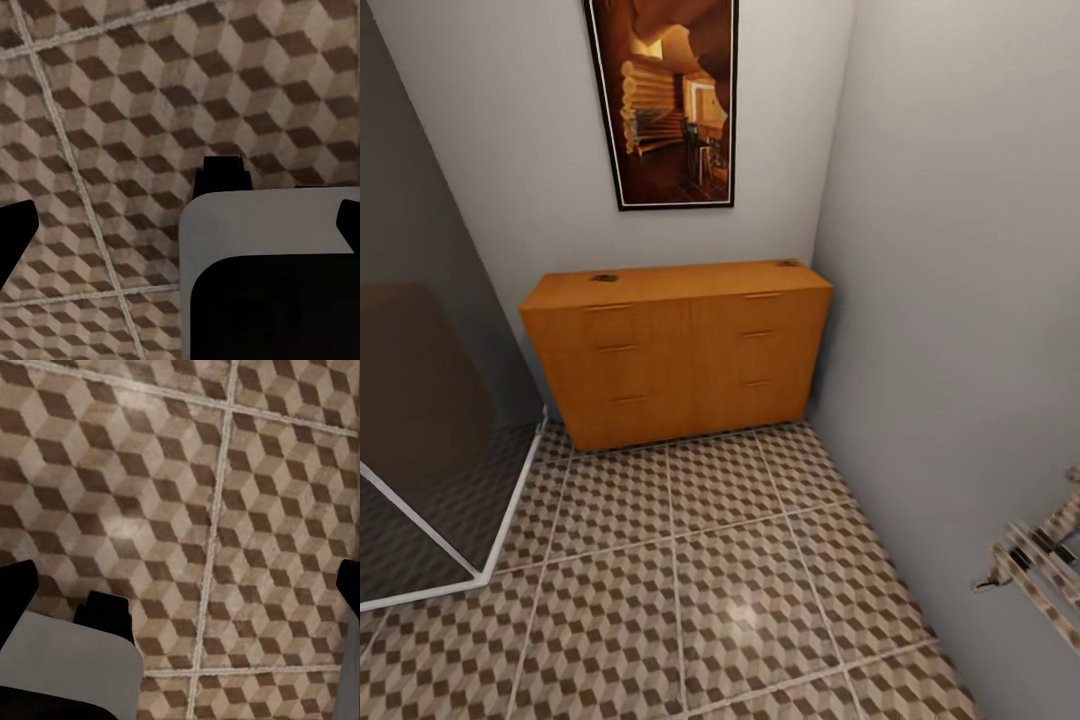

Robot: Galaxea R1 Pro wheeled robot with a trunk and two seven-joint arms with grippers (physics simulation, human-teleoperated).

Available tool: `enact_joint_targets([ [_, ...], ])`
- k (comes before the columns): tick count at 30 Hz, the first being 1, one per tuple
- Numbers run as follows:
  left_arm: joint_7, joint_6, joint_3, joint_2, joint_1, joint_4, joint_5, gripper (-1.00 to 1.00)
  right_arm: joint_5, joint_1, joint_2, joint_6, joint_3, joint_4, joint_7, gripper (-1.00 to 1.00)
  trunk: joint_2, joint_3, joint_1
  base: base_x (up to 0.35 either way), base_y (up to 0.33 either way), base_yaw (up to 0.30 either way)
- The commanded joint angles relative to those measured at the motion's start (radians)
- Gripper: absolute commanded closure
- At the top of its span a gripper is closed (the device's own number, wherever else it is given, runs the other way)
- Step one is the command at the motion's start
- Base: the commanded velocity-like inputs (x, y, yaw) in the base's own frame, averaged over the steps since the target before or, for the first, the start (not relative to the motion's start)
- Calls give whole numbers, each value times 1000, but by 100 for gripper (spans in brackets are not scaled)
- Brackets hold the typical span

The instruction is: Take the four mousetraps from the cabinet in the bathroom and place them on the bathroom floor. Make sure all four end up on the same floor surface, and ensure that at least two of them are either under or directly next to the same bathroom sink.

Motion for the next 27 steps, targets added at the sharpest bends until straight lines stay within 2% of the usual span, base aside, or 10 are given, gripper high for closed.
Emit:
enact_joint_targets([
  [1, 6, -5, -7, 0, -2, -5, 6, -100, -9, -1, 1, -5, 8, 2, -2, -100, 0, -1, 1, 336, 0, 211],
  [6, 6, -5, -7, 0, -2, -5, 6, -100, -9, -1, -2, -5, 8, 2, -2, -100, 0, -1, 1, 336, -9, 115],
  [18, 6, -5, -7, -2, -2, -6, 6, -100, -8, -1, -9, -7, 9, 5, -1, -100, 0, -1, 1, 336, -75, 11],
  [27, 6, -5, -7, -2, -2, -6, 6, -100, -9, -1, 0, -22, 8, 2, 0, -100, 0, -1, 1, 336, -87, 0],
])
